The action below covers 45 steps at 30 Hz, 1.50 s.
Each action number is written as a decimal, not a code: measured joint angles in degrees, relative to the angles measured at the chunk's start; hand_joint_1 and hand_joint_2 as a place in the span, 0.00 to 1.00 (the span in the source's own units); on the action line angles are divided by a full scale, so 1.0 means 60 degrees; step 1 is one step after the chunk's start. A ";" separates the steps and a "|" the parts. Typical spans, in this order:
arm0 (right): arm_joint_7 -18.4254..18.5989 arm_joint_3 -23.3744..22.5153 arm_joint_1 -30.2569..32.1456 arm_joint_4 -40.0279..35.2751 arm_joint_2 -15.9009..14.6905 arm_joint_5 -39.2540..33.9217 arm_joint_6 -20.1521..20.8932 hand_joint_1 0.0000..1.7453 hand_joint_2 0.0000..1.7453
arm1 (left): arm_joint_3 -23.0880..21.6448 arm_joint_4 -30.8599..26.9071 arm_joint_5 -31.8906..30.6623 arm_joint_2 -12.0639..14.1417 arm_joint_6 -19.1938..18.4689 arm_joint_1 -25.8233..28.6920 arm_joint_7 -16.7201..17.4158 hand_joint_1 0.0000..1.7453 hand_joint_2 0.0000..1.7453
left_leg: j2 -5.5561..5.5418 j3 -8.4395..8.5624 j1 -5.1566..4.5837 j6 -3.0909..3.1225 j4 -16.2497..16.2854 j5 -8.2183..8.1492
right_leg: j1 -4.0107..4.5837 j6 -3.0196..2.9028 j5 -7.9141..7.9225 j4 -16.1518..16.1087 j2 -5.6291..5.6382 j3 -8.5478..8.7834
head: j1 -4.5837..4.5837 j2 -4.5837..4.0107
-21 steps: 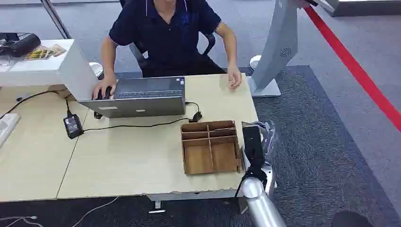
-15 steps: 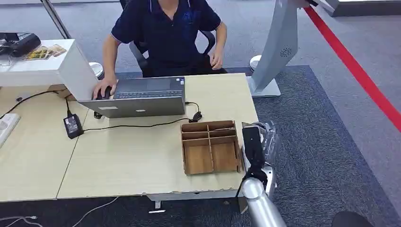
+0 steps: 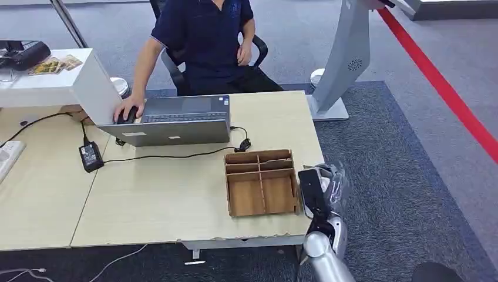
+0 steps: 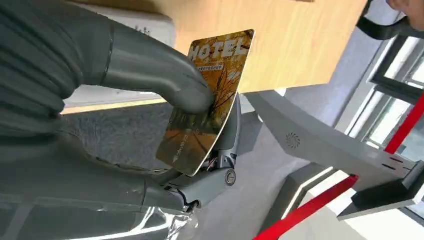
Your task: Pass the card to the sensor for recognition and then transmit it.
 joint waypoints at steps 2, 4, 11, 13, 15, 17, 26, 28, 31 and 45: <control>0.0011 -0.0098 0.0033 0.0073 -0.0036 0.0084 0.0000 1.00 1.00 | 0.0000 0.0000 0.0018 0.0000 0.0000 0.0000 0.0004 0.00 1.00 | -0.0001 -0.0001 0.0000 0.0000 0.0000 0.0000 | 0.0000 0.0000 0.0000 0.0000 0.0000 0.0000 | 0.0000 0.0000; 0.0018 -0.0179 0.0046 0.0131 -0.0051 0.0135 0.0000 1.00 1.00 | 0.0000 0.0000 0.0040 0.0004 0.0000 0.0001 0.0004 0.00 1.00 | 0.0000 0.0000 0.0000 0.0000 0.0000 0.0000 | 0.0000 0.0000 0.0000 0.0000 0.0000 0.0000 | 0.0000 0.0000; 0.0029 -0.0342 0.0098 0.0270 -0.0109 0.0237 -0.0004 1.00 1.00 | 0.0000 0.0000 0.0040 0.0015 0.0000 0.0000 0.0004 0.00 1.00 | 0.0000 0.0000 0.0000 0.0000 0.0000 0.0000 | 0.0000 0.0000 0.0000 0.0000 0.0000 0.0001 | 0.0000 0.0000; 0.0062 -0.0379 0.0106 0.0313 -0.0117 0.0309 -0.0004 1.00 1.00 | 0.0000 0.0000 0.0040 0.0018 0.0000 0.0001 0.0004 0.00 1.00 | 0.0000 -0.0001 0.0000 0.0000 0.0000 0.0000 | 0.0000 0.0000 0.0000 0.0000 0.0000 0.0000 | 0.0000 0.0000; 0.0083 -0.0379 0.0109 0.0367 -0.0124 0.0335 -0.0004 1.00 1.00 | 0.0000 0.0000 0.0044 0.0026 0.0000 -0.0001 0.0014 0.00 1.00 | 0.0000 0.0000 0.0000 0.0000 0.0000 0.0000 | 0.0000 0.0000 0.0000 0.0000 0.0000 0.0001 | 0.0000 0.0000; 0.0102 -0.0379 0.0123 0.0415 -0.0124 0.0338 -0.0004 1.00 1.00 | 0.0000 0.0000 0.0065 0.0033 0.0000 0.0000 0.0033 0.00 1.00 | -0.0001 -0.0002 0.0000 0.0000 0.0000 0.0000 | 0.0000 0.0000 0.0000 0.0000 0.0000 0.0000 | 0.0000 0.0000; 0.0102 -0.0379 0.0200 0.0637 -0.0102 0.0506 -0.0004 1.00 1.00 | 0.0000 0.0000 0.0178 0.0040 0.0007 -0.0002 0.0058 0.00 1.00 | -0.0001 -0.0002 0.0000 0.0000 0.0000 0.0000 | 0.0000 0.0000 0.0000 0.0000 0.0000 0.0001 | 0.0000 0.0000; 0.0102 -0.0379 0.0219 0.0696 -0.0095 0.0510 -0.0004 1.00 1.00 | 0.0000 0.0000 0.0193 0.0040 0.0018 0.0000 0.0058 0.00 1.00 | -0.0001 -0.0001 0.0000 0.0000 0.0000 0.0000 | 0.0000 0.0000 0.0000 0.0000 0.0000 0.0000 | 0.0000 0.0000; 0.0102 -0.0379 0.0269 0.0783 -0.0084 0.0528 -0.0004 1.00 1.00 | 0.0000 0.0000 0.0219 0.0044 0.0032 -0.0001 0.0058 0.00 1.00 | -0.0001 -0.0002 0.0000 0.0000 0.0000 0.0000 | 0.0000 0.0000 0.0000 0.0000 0.0000 0.0000 | 0.0000 0.0000; 0.0102 -0.0386 0.0319 0.1060 -0.0076 0.0535 -0.0007 1.00 1.00 | 0.0000 0.0000 0.0244 0.0051 0.0033 -0.0001 0.0058 0.00 1.00 | 0.0000 -0.0001 0.0000 0.0000 0.0000 0.0000 | 0.0000 0.0000 0.0000 0.0000 0.0000 0.0002 | 0.0000 0.0000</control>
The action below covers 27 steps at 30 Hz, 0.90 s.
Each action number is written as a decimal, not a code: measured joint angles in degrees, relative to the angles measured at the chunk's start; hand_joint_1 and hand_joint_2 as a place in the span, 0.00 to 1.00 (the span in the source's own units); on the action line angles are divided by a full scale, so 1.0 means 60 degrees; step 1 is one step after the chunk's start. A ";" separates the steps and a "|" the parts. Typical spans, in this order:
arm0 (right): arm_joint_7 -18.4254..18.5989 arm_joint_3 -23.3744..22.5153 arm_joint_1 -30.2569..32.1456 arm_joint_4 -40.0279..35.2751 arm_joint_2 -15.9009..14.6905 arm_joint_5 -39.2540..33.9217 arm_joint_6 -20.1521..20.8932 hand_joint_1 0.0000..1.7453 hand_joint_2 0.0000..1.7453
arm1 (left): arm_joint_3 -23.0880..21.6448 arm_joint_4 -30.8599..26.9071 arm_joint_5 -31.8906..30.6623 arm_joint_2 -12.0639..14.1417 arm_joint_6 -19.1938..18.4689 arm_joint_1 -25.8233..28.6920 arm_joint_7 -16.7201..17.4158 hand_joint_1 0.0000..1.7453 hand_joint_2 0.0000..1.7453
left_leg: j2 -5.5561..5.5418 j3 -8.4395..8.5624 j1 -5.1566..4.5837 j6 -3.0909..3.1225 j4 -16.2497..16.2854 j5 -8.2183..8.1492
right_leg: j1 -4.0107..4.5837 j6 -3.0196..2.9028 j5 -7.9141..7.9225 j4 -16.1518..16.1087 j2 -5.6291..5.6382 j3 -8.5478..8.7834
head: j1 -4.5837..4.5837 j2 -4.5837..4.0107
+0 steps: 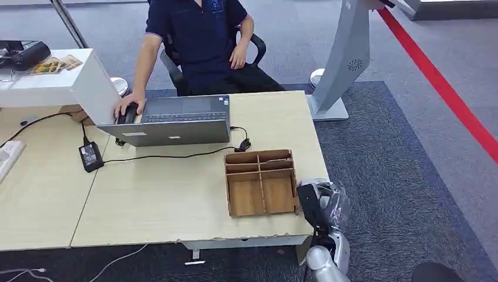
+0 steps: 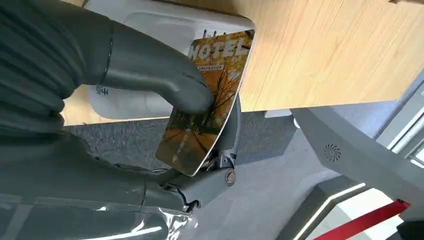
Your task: Pass the card to the sensor for recognition and then transmit it.
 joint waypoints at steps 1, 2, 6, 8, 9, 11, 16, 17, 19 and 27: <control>0.0000 0.0000 0.0000 0.0004 0.0000 -0.0004 0.0000 1.00 1.00 | 0.0000 0.0000 0.0000 0.0000 0.0000 0.0000 0.0000 0.00 1.00 | 0.0000 0.0000 0.0000 0.0000 0.0000 0.0000 | 0.0000 0.0000 0.0000 0.0000 0.0000 0.0000 | 0.0000 0.0000; -0.0004 0.0000 -0.0002 0.0011 0.0000 -0.0004 0.0000 1.00 1.00 | 0.0000 0.0000 0.0000 0.0000 -0.0003 0.0000 0.0000 0.00 1.00 | 0.0000 0.0000 0.0000 0.0000 0.0000 0.0000 | 0.0000 0.0000 0.0000 0.0000 0.0000 0.0000 | 0.0000 0.0000; -0.0011 0.0000 -0.0003 0.0015 0.0000 -0.0004 0.0000 1.00 1.00 | 0.0000 0.0000 0.0000 0.0000 0.0000 0.0000 0.0000 0.00 1.00 | 0.0000 0.0001 0.0000 0.0000 0.0000 0.0000 | 0.0000 0.0000 0.0000 0.0000 0.0000 0.0001 | 0.0000 0.0000; -0.0011 0.0000 -0.0004 0.0022 0.0000 -0.0004 0.0000 1.00 1.00 | 0.0000 0.0000 0.0000 0.0000 0.0000 0.0000 0.0000 0.00 1.00 | 0.0000 0.0002 0.0000 0.0000 0.0000 0.0000 | 0.0000 0.0000 0.0000 0.0000 0.0000 0.0002 | 0.0000 0.0000; -0.0011 0.0000 -0.0004 0.0025 0.0000 -0.0004 0.0000 1.00 1.00 | 0.0000 0.0000 0.0000 0.0000 0.0000 0.0000 0.0000 0.00 1.00 | 0.0000 0.0003 0.0000 0.0000 0.0000 0.0000 | 0.0000 0.0000 0.0000 0.0000 0.0000 0.0003 | 0.0000 0.0000; -0.0011 0.0000 -0.0004 0.0025 0.0000 -0.0004 0.0000 1.00 1.00 | 0.0000 0.0000 0.0000 0.0000 0.0000 0.0000 0.0000 0.00 1.00 | 0.0000 0.0003 0.0000 0.0000 0.0000 0.0000 | 0.0000 0.0000 0.0000 0.0000 0.0000 0.0003 | 0.0000 0.0000; -0.0054 0.0000 -0.0006 0.0025 0.0000 -0.0040 0.0000 1.00 1.00 | 0.0000 0.0000 0.0000 0.0004 0.0000 0.0000 0.0000 0.00 1.00 | 0.0000 0.0003 0.0000 0.0000 0.0000 0.0000 | 0.0000 0.0000 0.0000 0.0000 0.0000 0.0004 | 0.0000 0.0000; -0.0084 0.0000 -0.0006 0.0025 0.0007 -0.0073 0.0000 1.00 1.00 | 0.0000 0.0000 0.0000 0.0004 0.0000 0.0000 0.0000 0.00 1.00 | 0.0000 0.0002 0.0000 0.0000 0.0000 0.0000 | 0.0000 0.0000 0.0000 0.0000 0.0000 0.0004 | 0.0000 0.0000; -0.0153 0.0000 -0.0007 0.0036 0.0029 -0.0091 0.0000 1.00 1.00 | 0.0000 0.0000 -0.0004 0.0004 0.0000 0.0000 -0.0004 0.00 1.00 | 0.0000 0.0002 0.0000 0.0000 0.0000 0.0000 | 0.0000 0.0000 0.0000 0.0000 0.0000 0.0003 | 0.0000 0.0000; -0.0554 0.0004 -0.0016 -0.0320 0.0280 0.0393 -0.0004 1.00 1.00 | -0.0011 0.0000 -0.0029 0.0004 -0.0004 0.0000 -0.0033 0.00 1.00 | -0.0001 -0.0001 0.0000 0.0000 0.0000 0.0000 | 0.0000 0.0000 0.0000 0.0002 0.0000 0.0002 | 0.0000 0.0000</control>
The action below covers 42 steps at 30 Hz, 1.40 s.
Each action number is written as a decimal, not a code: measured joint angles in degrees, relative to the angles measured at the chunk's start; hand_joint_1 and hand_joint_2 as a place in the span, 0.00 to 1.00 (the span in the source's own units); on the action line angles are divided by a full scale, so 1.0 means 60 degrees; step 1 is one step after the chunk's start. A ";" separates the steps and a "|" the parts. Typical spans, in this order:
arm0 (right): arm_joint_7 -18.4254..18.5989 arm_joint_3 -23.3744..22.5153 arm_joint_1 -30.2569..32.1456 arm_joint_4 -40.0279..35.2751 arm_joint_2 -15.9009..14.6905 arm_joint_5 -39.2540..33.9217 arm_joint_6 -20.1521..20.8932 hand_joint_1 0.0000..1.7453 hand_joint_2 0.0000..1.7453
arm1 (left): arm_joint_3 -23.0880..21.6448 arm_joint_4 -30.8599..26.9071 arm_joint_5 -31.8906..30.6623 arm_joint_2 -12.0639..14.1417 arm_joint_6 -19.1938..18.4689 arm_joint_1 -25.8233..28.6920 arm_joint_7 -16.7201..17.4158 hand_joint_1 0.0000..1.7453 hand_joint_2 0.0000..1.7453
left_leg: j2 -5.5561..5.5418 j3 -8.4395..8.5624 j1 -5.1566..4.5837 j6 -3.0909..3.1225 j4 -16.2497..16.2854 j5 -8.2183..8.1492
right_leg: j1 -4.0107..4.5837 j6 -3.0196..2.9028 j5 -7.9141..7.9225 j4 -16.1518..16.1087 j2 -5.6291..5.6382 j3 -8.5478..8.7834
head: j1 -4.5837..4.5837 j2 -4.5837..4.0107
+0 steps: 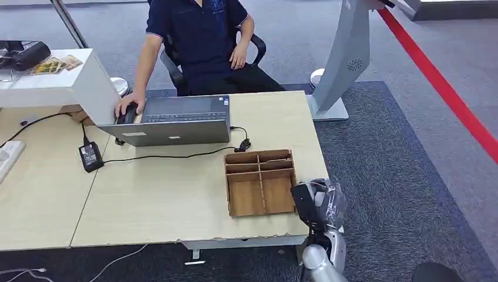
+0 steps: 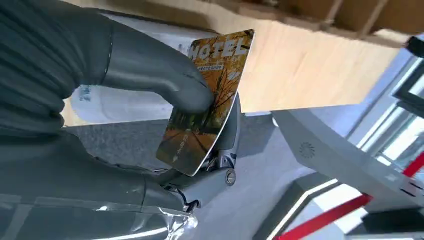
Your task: Pass the card to the sensor for recognition and then transmit it.
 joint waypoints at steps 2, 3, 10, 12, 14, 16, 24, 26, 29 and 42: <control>0.0025 0.0033 0.0000 -0.0332 0.0073 0.0128 0.0000 1.00 1.00 | -0.0018 0.0000 -0.0022 0.0000 0.0000 0.0000 -0.0011 0.00 1.00 | -0.0001 0.0000 0.0000 0.0000 0.0000 0.0000 | 0.0000 0.0000 0.0000 0.0000 0.0000 0.0000 | 0.0000 0.0000; 0.0098 0.0065 -0.0006 -0.0510 0.0102 0.0153 0.0000 1.00 1.00 | -0.0033 0.0000 -0.0044 0.0000 -0.0007 0.0000 -0.0029 0.00 1.00 | -0.0001 0.0000 0.0000 0.0000 0.0000 0.0000 | 0.0000 0.0000 0.0000 0.0000 0.0000 0.0001 | 0.0000 0.0000; 0.0590 0.0517 -0.0316 -0.1863 0.0139 0.0317 0.0000 1.00 1.00 | -0.0189 0.0000 -0.0208 0.0007 -0.0087 -0.0002 -0.0099 0.00 1.00 | 0.0000 0.0002 -0.0001 0.0000 0.0001 0.0001 | -0.0001 0.0000 0.0001 0.0000 0.0000 0.0002 | 0.0000 0.0000; 0.0645 0.0601 -0.0430 -0.2158 0.0146 0.0339 0.0000 1.00 1.00 | -0.0237 0.0000 -0.0215 0.0007 -0.0091 -0.0003 -0.0117 0.00 1.00 | 0.0000 0.0003 -0.0001 0.0000 0.0001 0.0001 | -0.0001 0.0000 0.0001 0.0000 0.0000 0.0003 | 0.0000 0.0000; 0.0667 0.0725 -0.0497 -0.2438 0.0153 0.0409 0.0004 1.00 1.00 | -0.0273 0.0000 -0.0219 0.0007 -0.0098 -0.0004 -0.0117 0.00 1.00 | 0.0000 0.0003 -0.0001 0.0000 0.0001 0.0001 | -0.0001 0.0000 0.0001 0.0000 0.0000 0.0003 | 0.0000 0.0000; 0.0674 0.0808 -0.0542 -0.2641 0.0172 0.0434 0.0004 1.00 1.00 | -0.0299 0.0000 -0.0219 0.0007 -0.0109 -0.0007 -0.0120 0.00 1.00 | -0.0001 0.0002 0.0000 0.0000 0.0001 0.0001 | 0.0000 0.0000 0.0001 0.0000 0.0000 0.0002 | 0.0000 0.0000; 0.0670 0.1144 -0.0693 -0.3086 0.0259 0.0459 0.0011 1.00 1.00 | -0.0412 0.0000 -0.0306 0.0007 -0.0149 -0.0015 -0.0164 0.00 1.00 | -0.0001 0.0000 0.0000 0.0000 0.0000 0.0000 | 0.0000 0.0000 0.0000 0.0000 0.0000 0.0001 | 0.0004 0.0000; 0.0670 0.1210 -0.0758 -0.3119 0.0288 0.0470 0.0015 1.00 1.00 | -0.0463 0.0000 -0.0335 0.0007 -0.0149 -0.0016 -0.0164 0.00 1.00 | -0.0001 -0.0001 0.0000 0.0000 0.0000 0.0000 | 0.0000 0.0000 0.0001 0.0001 0.0000 0.0001 | 0.0004 0.0000; 0.0674 0.1282 -0.0914 -0.3112 0.0332 0.0496 0.0015 1.00 1.00 | -0.0502 0.0000 -0.0350 0.0007 -0.0160 -0.0022 -0.0168 0.00 1.00 | 0.0000 0.0000 0.0000 0.0000 0.0000 0.0001 | 0.0000 0.0000 0.0001 0.0001 0.0000 0.0002 | 0.0000 0.0000; 0.0765 0.1548 -0.1360 -0.2674 0.0419 0.0521 0.0018 1.00 1.00 | -0.0638 0.0000 -0.0339 0.0007 -0.0157 -0.0049 -0.0175 0.00 1.00 | -0.0004 -0.0002 0.0000 0.0000 0.0000 0.0001 | 0.0000 0.0000 0.0000 0.0001 -0.0001 0.0000 | 0.0000 0.0000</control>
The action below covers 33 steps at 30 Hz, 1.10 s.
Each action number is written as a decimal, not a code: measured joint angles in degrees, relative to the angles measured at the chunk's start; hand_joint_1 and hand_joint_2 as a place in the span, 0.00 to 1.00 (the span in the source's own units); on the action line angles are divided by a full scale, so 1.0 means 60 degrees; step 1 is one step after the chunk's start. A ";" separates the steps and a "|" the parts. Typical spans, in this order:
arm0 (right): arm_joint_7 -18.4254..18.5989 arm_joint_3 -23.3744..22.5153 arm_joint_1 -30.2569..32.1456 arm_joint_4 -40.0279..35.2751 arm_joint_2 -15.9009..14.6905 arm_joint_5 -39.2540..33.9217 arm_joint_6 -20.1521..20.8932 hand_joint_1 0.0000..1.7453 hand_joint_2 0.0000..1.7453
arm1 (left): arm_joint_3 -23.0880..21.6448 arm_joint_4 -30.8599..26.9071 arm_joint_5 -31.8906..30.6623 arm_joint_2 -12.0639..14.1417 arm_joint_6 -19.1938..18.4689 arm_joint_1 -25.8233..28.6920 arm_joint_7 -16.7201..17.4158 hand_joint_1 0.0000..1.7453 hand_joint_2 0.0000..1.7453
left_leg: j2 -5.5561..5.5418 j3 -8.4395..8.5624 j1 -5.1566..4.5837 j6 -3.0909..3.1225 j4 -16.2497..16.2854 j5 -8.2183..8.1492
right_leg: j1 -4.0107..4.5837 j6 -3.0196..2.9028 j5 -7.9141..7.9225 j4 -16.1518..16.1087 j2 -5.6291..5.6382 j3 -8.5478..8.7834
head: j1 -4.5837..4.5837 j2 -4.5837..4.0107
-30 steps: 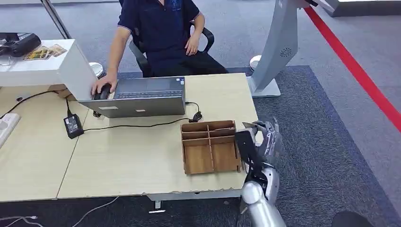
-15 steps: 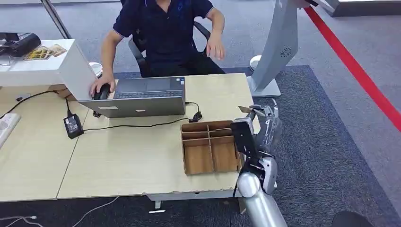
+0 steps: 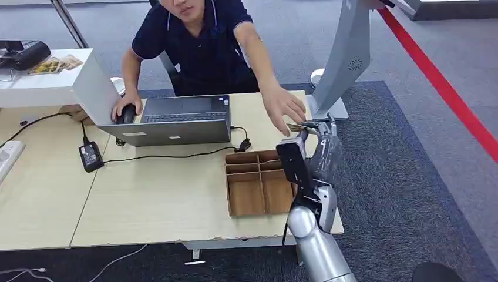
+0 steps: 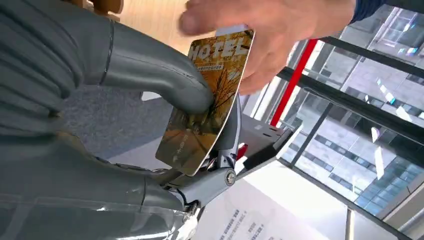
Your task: Pass the card to the sensor for recognition and then transmit it.
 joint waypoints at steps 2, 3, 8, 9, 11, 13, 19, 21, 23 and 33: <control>-0.0004 0.0011 -0.0033 0.0076 0.0007 -0.0004 0.0000 1.00 1.00 | -0.0036 0.0000 0.0000 0.0000 0.0000 0.0000 -0.0007 0.00 1.00 | 0.0001 0.0000 0.0000 0.0000 0.0000 0.0000 | 0.0000 0.0000 0.0000 0.0000 0.0000 0.0000 | 0.0000 0.0000; -0.0007 0.0015 -0.0038 0.0109 0.0015 -0.0004 0.0000 1.00 1.00 | -0.0055 0.0000 0.0000 0.0000 0.0000 -0.0001 -0.0011 0.00 1.00 | 0.0003 0.0000 0.0000 0.0000 0.0000 0.0000 | 0.0000 0.0000 0.0000 0.0000 0.0000 0.0000 | 0.0000 0.0000; -0.0069 0.0022 -0.0067 0.0273 0.0058 -0.0047 0.0000 1.00 1.00 | -0.0076 0.0000 0.0000 0.0000 0.0000 -0.0004 -0.0015 0.00 1.00 | 0.0000 0.0000 0.0000 0.0000 0.0000 0.0000 | 0.0000 0.0000 0.0000 0.0000 0.0000 0.0000 | 0.0000 0.0000; -0.0084 0.0022 -0.0080 0.0299 0.0062 -0.0051 0.0000 1.00 1.00 | -0.0087 0.0000 0.0000 0.0000 0.0000 -0.0004 -0.0015 0.00 1.00 | 0.0000 0.0000 0.0000 0.0000 0.0000 0.0000 | 0.0000 0.0000 0.0000 0.0000 0.0000 0.0000 | 0.0000 0.0000; -0.0095 0.0022 -0.0087 0.0339 0.0077 -0.0066 0.0000 1.00 1.00 | -0.0095 0.0000 0.0000 0.0000 0.0000 -0.0004 -0.0018 0.00 1.00 | 0.0000 0.0000 0.0000 0.0000 0.0000 0.0000 | 0.0000 0.0000 0.0000 0.0000 0.0000 -0.0001 | 0.0000 0.0000; -0.0120 0.0022 -0.0092 0.0397 0.0077 -0.0066 0.0000 1.00 1.00 | -0.0102 0.0000 0.0000 0.0000 0.0000 -0.0004 -0.0015 0.00 1.00 | -0.0001 -0.0001 0.0000 0.0000 0.0000 0.0000 | 0.0000 0.0000 0.0000 0.0000 -0.0001 -0.0001 | 0.0000 0.0000; -0.0087 0.0018 -0.0101 0.0481 0.0080 -0.0004 0.0000 0.00 1.00 | -0.0135 0.0000 0.0015 0.0000 0.0000 -0.0006 -0.0015 0.00 1.00 | 0.0001 -0.0010 0.0000 0.0001 0.0001 -0.0001 | 0.0000 0.0001 -0.0001 0.0000 -0.0001 -0.0011 | 0.0000 0.0000; -0.0080 0.0018 -0.0100 0.0481 0.0080 0.0073 0.0000 0.00 1.00 | -0.0135 0.0000 0.0022 0.0000 0.0000 -0.0007 -0.0015 0.00 1.00 | 0.0001 -0.0010 0.0000 0.0001 0.0000 -0.0001 | -0.0001 0.0001 -0.0001 -0.0001 0.0000 -0.0011 | 0.0000 0.0000; -0.0080 0.0015 -0.0100 0.0492 0.0080 0.0171 0.0000 0.00 0.00 | -0.0138 0.0000 0.0026 0.0000 0.0000 -0.0006 -0.0015 0.00 1.00 | 0.0000 -0.0010 0.0000 0.0001 0.0000 -0.0001 | 0.0000 0.0001 -0.0001 -0.0002 -0.0001 -0.0012 | 0.0000 0.0000; -0.0076 -0.0007 -0.0042 0.0488 0.0087 0.0208 0.0000 0.00 1.00 | -0.0142 0.0000 0.0069 0.0004 0.0000 -0.0006 -0.0014 0.00 1.00 | 0.0001 -0.0007 0.0000 0.0000 0.0001 0.0000 | 0.0000 0.0000 0.0000 -0.0001 -0.0001 -0.0010 | 0.0000 0.0000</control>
